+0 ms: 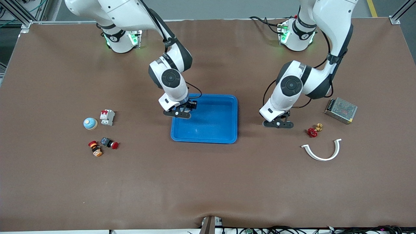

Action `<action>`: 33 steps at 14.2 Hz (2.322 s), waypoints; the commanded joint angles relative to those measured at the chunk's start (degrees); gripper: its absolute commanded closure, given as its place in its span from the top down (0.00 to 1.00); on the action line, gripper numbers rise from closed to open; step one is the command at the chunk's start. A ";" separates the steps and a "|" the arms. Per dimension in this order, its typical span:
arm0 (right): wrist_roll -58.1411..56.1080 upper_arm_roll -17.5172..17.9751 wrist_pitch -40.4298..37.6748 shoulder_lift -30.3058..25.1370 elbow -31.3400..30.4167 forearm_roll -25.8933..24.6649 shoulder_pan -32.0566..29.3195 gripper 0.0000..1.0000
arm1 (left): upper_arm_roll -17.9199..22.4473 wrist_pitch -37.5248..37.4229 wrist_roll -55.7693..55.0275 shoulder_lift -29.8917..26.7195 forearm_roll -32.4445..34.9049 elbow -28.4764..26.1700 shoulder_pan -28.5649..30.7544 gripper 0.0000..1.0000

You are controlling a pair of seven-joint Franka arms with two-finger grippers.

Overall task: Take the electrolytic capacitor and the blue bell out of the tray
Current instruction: 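Lift the capacitor with the left gripper while the right gripper lifts bell, then place the bell beside the first bell while the left gripper carries capacitor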

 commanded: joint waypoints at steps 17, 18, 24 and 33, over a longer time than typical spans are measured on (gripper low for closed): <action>-47.34 0.55 -3.99 -6.73 -4.84 -3.47 -26.56 0.44 | 0.26 7.79 2.03 8.71 4.46 2.36 2.82 0.00; -47.34 0.55 -1.36 -6.55 -6.59 -3.47 -26.56 0.44 | 0.26 7.79 2.03 8.71 4.46 2.27 2.91 0.00; -47.42 0.55 7.71 -4.53 -10.82 -3.91 -26.56 0.44 | 0.26 9.01 1.85 9.41 4.46 2.36 2.91 0.00; -49.09 0.55 13.25 -1.19 -11.80 -5.32 -27.26 0.44 | 0.17 9.02 1.06 9.50 4.37 2.80 2.82 0.00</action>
